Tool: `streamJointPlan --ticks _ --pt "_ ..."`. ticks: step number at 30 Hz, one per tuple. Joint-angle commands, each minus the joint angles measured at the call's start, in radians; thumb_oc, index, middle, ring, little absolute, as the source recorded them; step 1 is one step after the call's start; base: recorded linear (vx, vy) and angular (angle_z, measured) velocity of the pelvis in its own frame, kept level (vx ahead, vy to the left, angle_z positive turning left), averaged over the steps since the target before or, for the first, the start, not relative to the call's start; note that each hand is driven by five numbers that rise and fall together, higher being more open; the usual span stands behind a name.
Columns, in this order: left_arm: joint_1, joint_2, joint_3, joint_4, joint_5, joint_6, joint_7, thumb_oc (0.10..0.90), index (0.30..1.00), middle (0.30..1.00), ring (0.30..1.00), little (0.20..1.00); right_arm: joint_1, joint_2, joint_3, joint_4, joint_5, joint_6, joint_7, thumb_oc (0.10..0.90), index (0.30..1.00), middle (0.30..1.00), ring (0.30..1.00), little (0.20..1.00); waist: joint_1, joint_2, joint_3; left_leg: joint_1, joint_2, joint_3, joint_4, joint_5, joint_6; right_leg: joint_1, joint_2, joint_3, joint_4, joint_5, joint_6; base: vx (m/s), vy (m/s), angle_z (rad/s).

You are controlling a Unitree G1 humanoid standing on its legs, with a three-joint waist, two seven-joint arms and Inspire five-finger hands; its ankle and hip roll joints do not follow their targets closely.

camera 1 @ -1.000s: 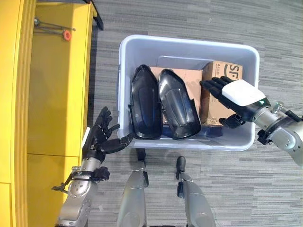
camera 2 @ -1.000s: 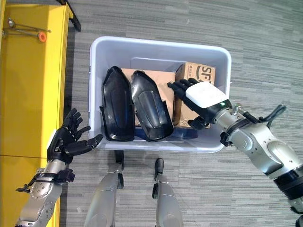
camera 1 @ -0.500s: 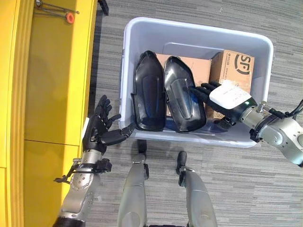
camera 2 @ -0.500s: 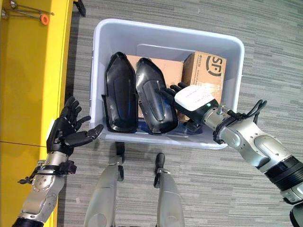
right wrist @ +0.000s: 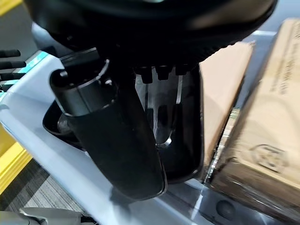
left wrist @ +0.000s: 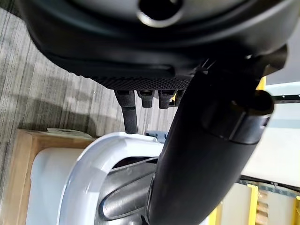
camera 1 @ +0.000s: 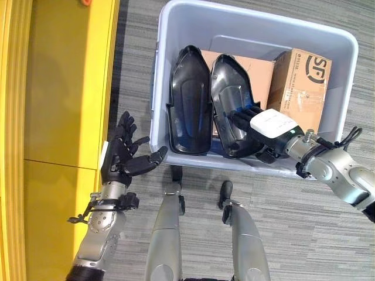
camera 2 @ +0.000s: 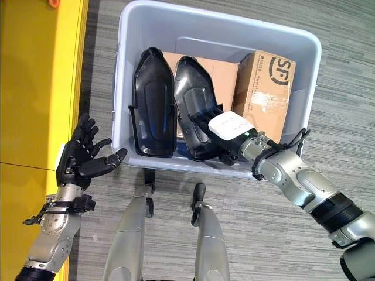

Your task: Move parts from the plastic box to the shelf.

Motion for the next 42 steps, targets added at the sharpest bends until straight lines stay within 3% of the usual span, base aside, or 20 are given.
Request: streamJointPlan --ticks 1,10,22,30,42 --pt "0.087 0.006 -0.056 0.008 0.0 0.035 0.005 0.9 1.0 1.0 1.0 1.0 -0.149 -0.036 -0.006 -0.023 0.004 -0.003 -0.039 0.9 1.0 1.0 1.0 1.0 0.007 0.011 -0.006 -0.023 0.124 -0.049 0.101 -0.064 -0.081 0.077 -0.066 0.008 -0.077 0.057 0.047 0.0 0.0 0.0" --pt "0.062 0.006 -0.068 0.005 0.001 0.033 0.016 0.9 1.0 1.0 1.0 1.0 -0.284 -0.003 0.114 0.065 -0.03 0.013 -0.021 0.9 1.0 1.0 1.0 1.0 0.027 0.01 -0.006 -0.053 0.106 -0.069 0.097 -0.064 -0.078 0.076 -0.071 -0.01 -0.08 0.05 0.047 0.02 -0.008 0.06" --pt "0.038 0.01 -0.086 0.004 -0.016 0.02 0.018 0.9 1.0 1.0 1.0 1.0 -0.427 0.051 0.223 0.314 0.059 0.049 -0.017 0.9 1.0 1.0 1.0 1.0 0.049 0.015 -0.006 -0.079 0.088 -0.083 0.079 -0.057 -0.075 0.061 -0.076 -0.028 -0.075 0.045 0.047 0.02 0.0 0.06" --pt "0.018 0.002 -0.096 0.004 -0.027 0.011 0.026 0.9 1.0 1.0 1.0 1.0 -0.502 0.083 0.238 0.487 0.129 0.073 -0.049 0.9 1.0 1.0 1.0 1.0 0.052 0.021 -0.006 -0.092 0.08 -0.084 0.078 -0.057 -0.075 0.048 -0.078 -0.028 -0.071 0.043 0.045 0.0 0.0 0.0" --pt "0.002 0.003 -0.094 -0.006 -0.042 -0.001 0.039 0.9 1.0 1.0 1.0 1.0 -0.586 0.099 0.234 0.556 0.139 0.09 -0.106 0.9 1.0 1.0 1.0 1.0 0.051 0.02 -0.006 -0.093 0.077 -0.083 0.077 -0.061 -0.073 0.04 -0.076 -0.025 -0.065 0.04 0.045 0.0 0.0 0.0"
